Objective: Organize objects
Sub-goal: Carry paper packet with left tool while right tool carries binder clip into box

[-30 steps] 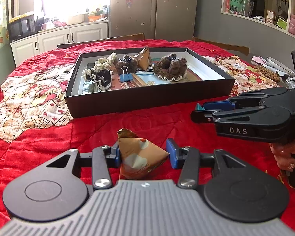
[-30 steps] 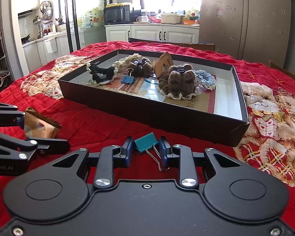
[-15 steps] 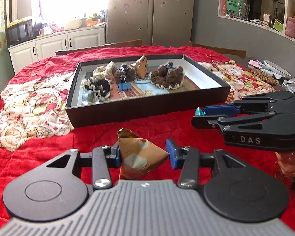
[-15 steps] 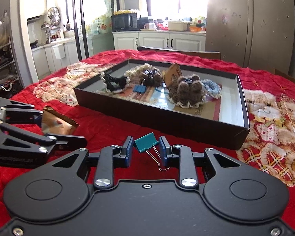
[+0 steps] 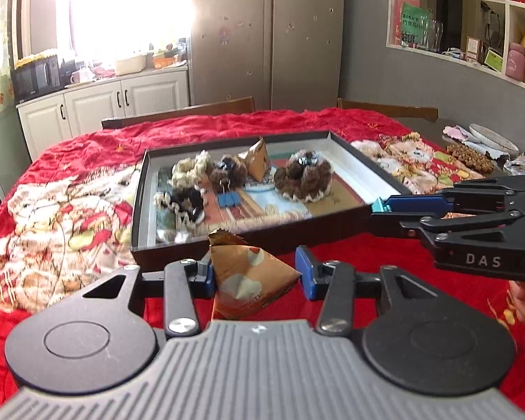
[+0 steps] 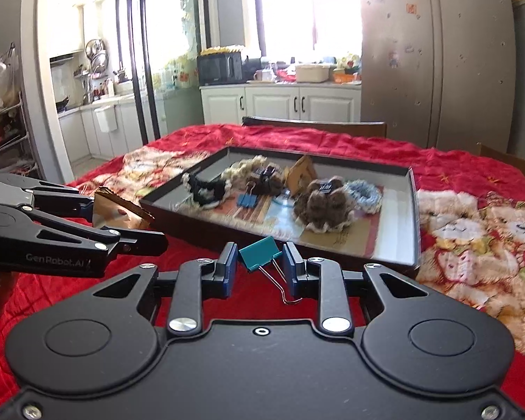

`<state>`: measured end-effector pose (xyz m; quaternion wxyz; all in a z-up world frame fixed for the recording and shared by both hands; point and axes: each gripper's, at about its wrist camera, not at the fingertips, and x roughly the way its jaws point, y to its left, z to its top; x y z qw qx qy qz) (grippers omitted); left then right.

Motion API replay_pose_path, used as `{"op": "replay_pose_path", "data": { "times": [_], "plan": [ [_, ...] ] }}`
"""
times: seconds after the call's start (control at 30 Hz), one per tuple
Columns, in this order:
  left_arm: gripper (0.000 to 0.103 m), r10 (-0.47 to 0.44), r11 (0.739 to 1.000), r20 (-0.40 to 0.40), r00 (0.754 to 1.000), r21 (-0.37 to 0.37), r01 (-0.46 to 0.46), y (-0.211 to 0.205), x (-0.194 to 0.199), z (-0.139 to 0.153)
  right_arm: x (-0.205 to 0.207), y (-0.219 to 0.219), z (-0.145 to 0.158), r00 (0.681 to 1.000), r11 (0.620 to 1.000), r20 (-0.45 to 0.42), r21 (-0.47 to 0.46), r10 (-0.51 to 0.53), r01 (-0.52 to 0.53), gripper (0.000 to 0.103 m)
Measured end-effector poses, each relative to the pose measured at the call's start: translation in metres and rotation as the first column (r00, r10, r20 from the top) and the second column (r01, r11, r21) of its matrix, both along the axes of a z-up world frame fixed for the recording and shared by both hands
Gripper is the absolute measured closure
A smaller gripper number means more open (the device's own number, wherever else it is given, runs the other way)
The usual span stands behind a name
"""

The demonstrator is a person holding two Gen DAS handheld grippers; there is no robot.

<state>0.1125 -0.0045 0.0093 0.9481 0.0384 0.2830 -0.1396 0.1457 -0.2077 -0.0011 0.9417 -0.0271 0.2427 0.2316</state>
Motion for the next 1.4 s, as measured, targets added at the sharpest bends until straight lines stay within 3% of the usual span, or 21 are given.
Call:
{"op": "replay_pose_path", "data": {
  "times": [0.33, 0.53, 0.93, 1.4],
  "plan": [
    [0.055, -0.009, 1.000, 0.038, 0.999, -0.017, 0.010, -0.007, 0.024, 0.023, 0.012, -0.016, 0.034, 0.994, 0.997, 0.087, -0.025, -0.067, 0.070, 0.076],
    [0.055, 0.014, 0.999, 0.044, 0.999, -0.032, -0.012, -0.011, 0.048, 0.032, 0.035, -0.022, 0.041, 0.990, 0.993, 0.091, -0.041, -0.105, 0.109, 0.076],
    [0.055, 0.048, 0.999, 0.060, 0.997, 0.005, -0.049, -0.028, 0.089, 0.027, 0.081, -0.017, 0.027, 0.989, 0.988, 0.053, -0.061, -0.139, 0.142, 0.076],
    [0.055, 0.073, 0.997, 0.004, 0.997, -0.007, -0.073, -0.035, 0.128, -0.008, 0.114, -0.024, -0.003, 0.985, 0.985, -0.007, -0.029, -0.172, 0.172, 0.076]
  ]
}}
